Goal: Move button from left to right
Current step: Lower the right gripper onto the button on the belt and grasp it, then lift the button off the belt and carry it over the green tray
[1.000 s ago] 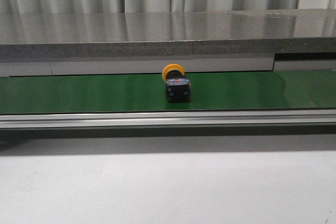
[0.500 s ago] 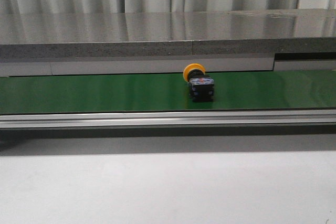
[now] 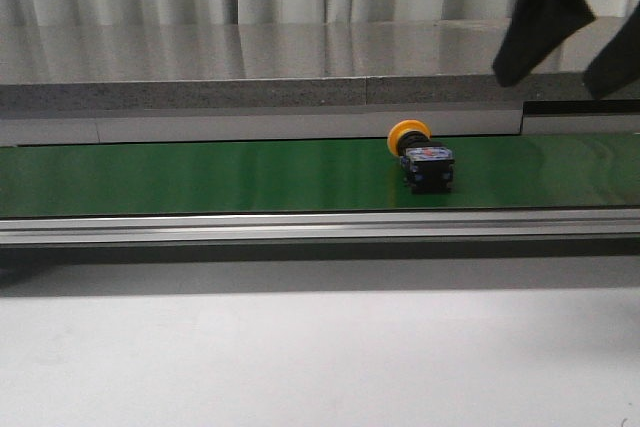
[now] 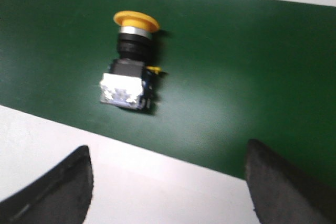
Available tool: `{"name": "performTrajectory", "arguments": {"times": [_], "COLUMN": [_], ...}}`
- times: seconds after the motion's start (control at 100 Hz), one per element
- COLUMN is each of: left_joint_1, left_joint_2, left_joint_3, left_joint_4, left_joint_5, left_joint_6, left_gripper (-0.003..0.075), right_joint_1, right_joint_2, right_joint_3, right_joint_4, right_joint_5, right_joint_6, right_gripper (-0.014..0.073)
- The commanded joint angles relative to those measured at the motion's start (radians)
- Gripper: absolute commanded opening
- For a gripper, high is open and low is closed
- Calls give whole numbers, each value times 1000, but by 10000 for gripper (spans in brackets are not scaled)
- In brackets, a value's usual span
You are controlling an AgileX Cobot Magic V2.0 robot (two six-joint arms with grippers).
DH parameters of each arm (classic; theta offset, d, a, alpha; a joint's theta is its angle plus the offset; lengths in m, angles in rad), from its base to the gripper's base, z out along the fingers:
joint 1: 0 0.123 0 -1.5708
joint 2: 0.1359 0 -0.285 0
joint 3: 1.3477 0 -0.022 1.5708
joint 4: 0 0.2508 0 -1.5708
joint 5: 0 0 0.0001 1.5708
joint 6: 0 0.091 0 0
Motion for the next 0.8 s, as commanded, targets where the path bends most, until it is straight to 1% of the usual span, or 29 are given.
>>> {"name": "performTrajectory", "arguments": {"times": [0.0,0.13,0.32,0.5,0.67,0.74,0.79], "left_joint_1": [-8,-8,-8,-8,-8,-8,-8], "left_joint_2": [4,4,4,4,4,4,4], "left_joint_3": [-26,-26,-26,-26,-26,-26,-26], "left_joint_4": [-11,-11,-11,-11,-11,-11,-11], "left_joint_5": [-86,-86,-86,-86,-86,-86,-86], "left_joint_6": [2,2,2,2,2,2,2], "left_gripper": [-20,-20,-20,-20,-20,-20,-20], "right_joint_1": [25,52,63,63,62,61,61], "right_joint_2": [32,113,204,263,310,319,317], "right_joint_3": [-81,-147,-217,-233,-233,-233,-233], "right_joint_4": [9,-36,-92,-215,-248,-248,-248], "right_joint_5": [-46,-45,-43,-47,-43,-35,-25], "right_joint_6": [-22,-22,-22,-13,8,9,10], "right_gripper": [592,592,592,592,592,578,537]}}
